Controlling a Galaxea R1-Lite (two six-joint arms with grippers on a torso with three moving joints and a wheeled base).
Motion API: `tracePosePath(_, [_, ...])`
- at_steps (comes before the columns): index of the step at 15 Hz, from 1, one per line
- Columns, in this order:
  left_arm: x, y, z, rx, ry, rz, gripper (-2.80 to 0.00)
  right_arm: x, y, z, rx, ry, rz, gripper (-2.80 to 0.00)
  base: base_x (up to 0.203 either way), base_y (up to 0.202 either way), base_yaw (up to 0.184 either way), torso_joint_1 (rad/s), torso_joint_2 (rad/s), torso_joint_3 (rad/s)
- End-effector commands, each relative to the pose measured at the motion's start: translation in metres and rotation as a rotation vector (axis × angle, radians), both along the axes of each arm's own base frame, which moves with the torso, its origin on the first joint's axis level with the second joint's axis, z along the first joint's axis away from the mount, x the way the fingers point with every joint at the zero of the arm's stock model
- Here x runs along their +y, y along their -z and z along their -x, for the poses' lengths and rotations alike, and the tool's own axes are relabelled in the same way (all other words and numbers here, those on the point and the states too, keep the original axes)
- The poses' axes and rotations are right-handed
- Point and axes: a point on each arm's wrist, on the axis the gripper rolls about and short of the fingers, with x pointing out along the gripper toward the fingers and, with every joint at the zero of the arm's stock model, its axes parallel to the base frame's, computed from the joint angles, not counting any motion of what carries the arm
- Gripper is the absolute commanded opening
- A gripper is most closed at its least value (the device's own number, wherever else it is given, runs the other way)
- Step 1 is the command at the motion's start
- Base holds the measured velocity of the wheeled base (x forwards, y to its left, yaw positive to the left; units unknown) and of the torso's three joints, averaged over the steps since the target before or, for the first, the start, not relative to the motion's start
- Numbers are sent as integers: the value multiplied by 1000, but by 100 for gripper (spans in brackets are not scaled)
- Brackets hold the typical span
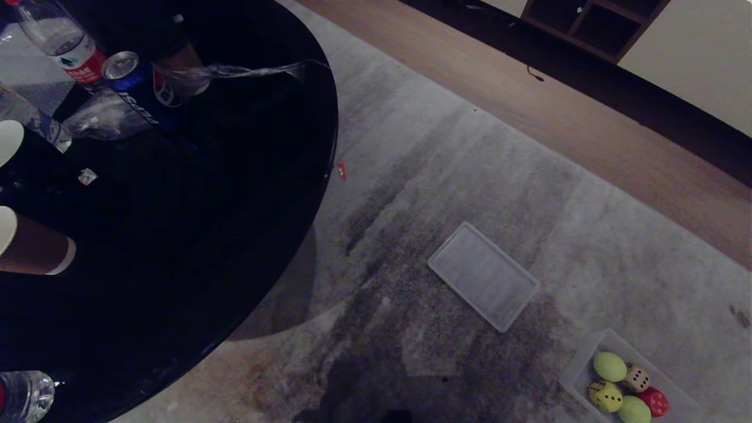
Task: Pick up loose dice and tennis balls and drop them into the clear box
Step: Close the lid
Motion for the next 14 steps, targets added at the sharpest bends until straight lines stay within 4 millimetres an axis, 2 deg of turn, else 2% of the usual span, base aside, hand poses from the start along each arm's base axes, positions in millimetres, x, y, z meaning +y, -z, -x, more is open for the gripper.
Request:
tracePosePath(1, [0,0,0,2,-1,1,-280,0,0,0,2,0,0,-280,0,0,0,3,5,-201])
tracePosePath(14, [0,0,0,2,-1,1,-280,0,0,0,2,0,0,-280,0,0,0,3,4,-199])
